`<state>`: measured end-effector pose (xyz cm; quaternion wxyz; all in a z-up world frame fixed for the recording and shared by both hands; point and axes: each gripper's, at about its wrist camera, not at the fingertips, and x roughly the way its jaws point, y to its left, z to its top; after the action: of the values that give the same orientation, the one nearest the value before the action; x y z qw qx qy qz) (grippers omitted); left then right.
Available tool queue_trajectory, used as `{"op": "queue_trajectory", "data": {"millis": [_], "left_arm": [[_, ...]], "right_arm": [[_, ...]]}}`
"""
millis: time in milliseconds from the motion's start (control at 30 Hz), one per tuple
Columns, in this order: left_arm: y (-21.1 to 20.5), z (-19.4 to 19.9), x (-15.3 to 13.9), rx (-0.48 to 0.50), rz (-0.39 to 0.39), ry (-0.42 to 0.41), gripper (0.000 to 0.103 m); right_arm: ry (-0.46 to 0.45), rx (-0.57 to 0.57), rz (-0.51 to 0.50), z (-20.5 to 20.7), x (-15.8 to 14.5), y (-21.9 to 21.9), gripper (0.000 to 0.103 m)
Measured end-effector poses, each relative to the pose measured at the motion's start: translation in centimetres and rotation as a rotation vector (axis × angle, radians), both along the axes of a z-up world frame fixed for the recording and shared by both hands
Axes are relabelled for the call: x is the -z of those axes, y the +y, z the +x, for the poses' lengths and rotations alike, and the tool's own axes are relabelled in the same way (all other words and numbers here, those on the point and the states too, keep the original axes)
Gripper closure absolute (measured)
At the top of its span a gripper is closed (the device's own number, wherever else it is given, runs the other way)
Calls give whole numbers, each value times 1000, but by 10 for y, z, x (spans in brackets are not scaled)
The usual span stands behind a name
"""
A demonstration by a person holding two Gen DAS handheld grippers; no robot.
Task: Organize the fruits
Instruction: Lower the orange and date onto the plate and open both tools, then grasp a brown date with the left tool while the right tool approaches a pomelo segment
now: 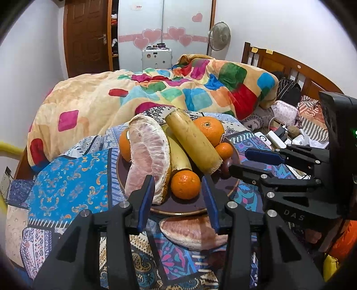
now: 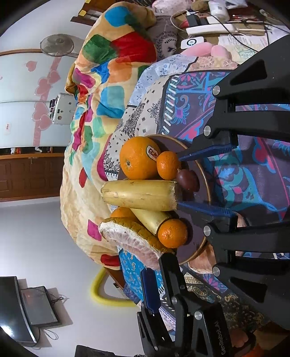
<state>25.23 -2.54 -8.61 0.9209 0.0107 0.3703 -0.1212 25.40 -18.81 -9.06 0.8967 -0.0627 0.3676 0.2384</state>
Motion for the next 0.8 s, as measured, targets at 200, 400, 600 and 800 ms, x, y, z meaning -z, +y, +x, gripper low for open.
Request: {"op": "queue_trajectory", "data": {"millis": [200,400,600,800], "left_arm": [[0,-17,-4,0,13,6,56],[-7,-36,4,6,23,45,56],[-18,-53,15,17,24,93,56],[-33,-64,30,38,36,139,55]], "right_arm": [[-23,4,11,-13,-11,-8,60],[-46,9,9,-37,-24,-21,60],[-57,2,0,-63,-27,-32,54],[-54,-1,-12,-78,-24,-42,53]]}}
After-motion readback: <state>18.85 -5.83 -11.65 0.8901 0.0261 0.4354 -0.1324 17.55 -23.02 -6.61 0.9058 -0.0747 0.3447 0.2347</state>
